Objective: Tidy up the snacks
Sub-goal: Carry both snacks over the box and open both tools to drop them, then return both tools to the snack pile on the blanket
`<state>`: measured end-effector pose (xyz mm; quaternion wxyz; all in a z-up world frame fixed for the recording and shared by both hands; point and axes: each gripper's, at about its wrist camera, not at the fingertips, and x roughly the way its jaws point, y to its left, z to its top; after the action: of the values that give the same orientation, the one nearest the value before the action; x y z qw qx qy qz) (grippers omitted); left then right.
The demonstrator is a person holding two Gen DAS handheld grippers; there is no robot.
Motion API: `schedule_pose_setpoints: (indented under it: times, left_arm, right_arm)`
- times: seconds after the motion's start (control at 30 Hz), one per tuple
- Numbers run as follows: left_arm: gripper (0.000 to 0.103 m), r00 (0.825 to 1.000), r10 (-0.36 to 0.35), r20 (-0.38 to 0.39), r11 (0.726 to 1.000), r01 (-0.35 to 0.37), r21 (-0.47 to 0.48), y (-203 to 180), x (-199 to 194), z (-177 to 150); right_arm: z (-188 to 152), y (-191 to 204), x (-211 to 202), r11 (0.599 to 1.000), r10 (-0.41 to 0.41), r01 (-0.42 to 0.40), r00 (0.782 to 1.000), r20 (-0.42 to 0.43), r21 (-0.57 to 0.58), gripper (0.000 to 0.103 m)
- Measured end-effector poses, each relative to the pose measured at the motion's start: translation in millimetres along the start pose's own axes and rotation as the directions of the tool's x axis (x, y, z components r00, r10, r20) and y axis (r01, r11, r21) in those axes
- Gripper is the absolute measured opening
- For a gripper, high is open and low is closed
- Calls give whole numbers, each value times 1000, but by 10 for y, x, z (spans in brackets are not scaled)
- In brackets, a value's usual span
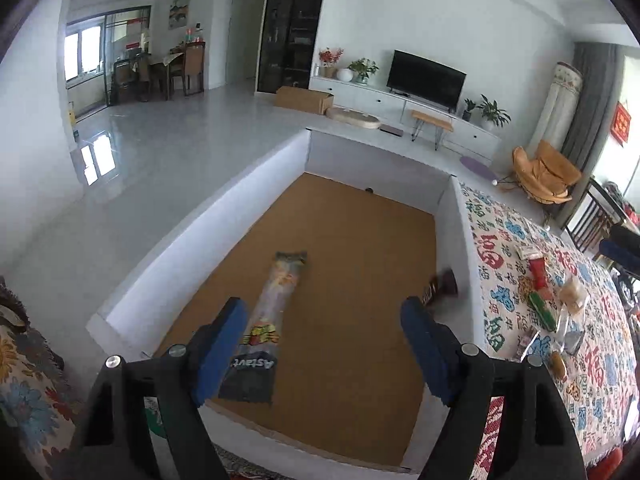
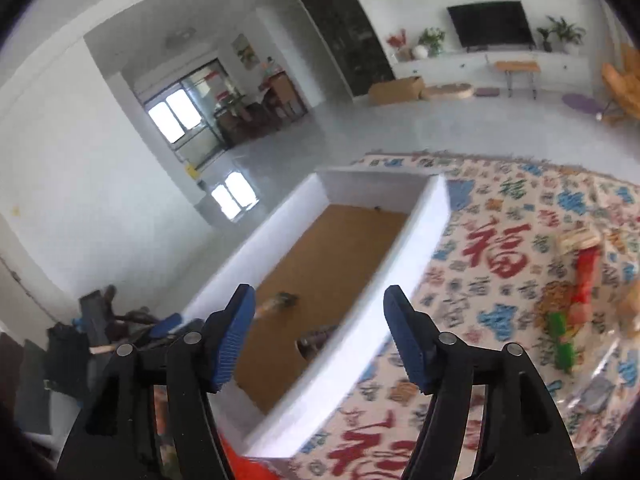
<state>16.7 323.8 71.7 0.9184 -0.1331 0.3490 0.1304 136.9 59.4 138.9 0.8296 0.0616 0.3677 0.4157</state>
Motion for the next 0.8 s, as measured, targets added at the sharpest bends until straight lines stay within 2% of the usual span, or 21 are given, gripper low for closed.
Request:
schedule_pose_setpoints:
  times: [0.07,0.13,0.23,0.33,0.4,0.43,0.47,0.53,0.57,0.6,0.63,0.67,0.73,0.8]
  left_arm:
    - [78,997,-73,-9,996,73,51,-295,69,-17]
    - [80,993,-118,-8,985,118,124,-592,154,-81]
    - [80,996,-86,6,968,82,238,-997,320,-203]
    - [79,999,-40,-8,952,41,302,-1261,453,-301]
    - [79,999,-46,2,945,43,323,-1348,433,-321]
    - [79,999,-34,4,942,30,333,-1378,416,-337]
    - [79,1000,-26,0,943,25,333,-1380,411,-357]
    - [79,999,-34,-17,951,37,306,-1358,361,-382]
    - [79,999,-37,-19,954,41,296,-1354,343,-393]
    - [79,999,-36,-20,955,41,294,-1376,339,-383]
    - [79,999,-33,-19,954,37,298,-1391,322,-406]
    - [79,1000,-25,-12,951,28,308,-1410,314,-414]
    - [79,999,17,44,947,-30,321,-1463,239,-427]
    - [80,988,52,148,944,-97,316,-1543,56,-444]
  right_arm:
    - [-203,-380,-111,990,-141,142,990,13,-24,71]
    - [-497,-877,-177,950,-311,310,950,-7,-30,71]
    - [-1032,-1685,-321,847,-531,531,844,-76,-18,71]
    - [-1505,-2323,-657,742,-663,670,739,-118,33,71]
    - [-1729,-2599,-901,691,-709,720,693,-131,72,71]
    - [-1792,-2689,-1000,673,-722,735,678,-136,85,71]
    - [-1859,-2756,-1088,659,-732,746,666,-143,98,71]
    - [-1936,-2870,-1184,648,-733,750,662,-157,133,71]
    - [-1971,-2928,-1227,649,-728,745,667,-160,154,71]
    - [-1981,-2974,-1261,664,-709,724,689,-148,189,72]
    - [-1980,-3003,-1279,664,-702,716,696,-149,213,72]
    - [-1976,-2974,-1314,657,-707,719,692,-146,225,72]
    - [-1951,-2964,-1297,653,-710,723,688,-152,225,73]
    - [-2005,-2978,-1305,648,-714,728,683,-154,223,77]
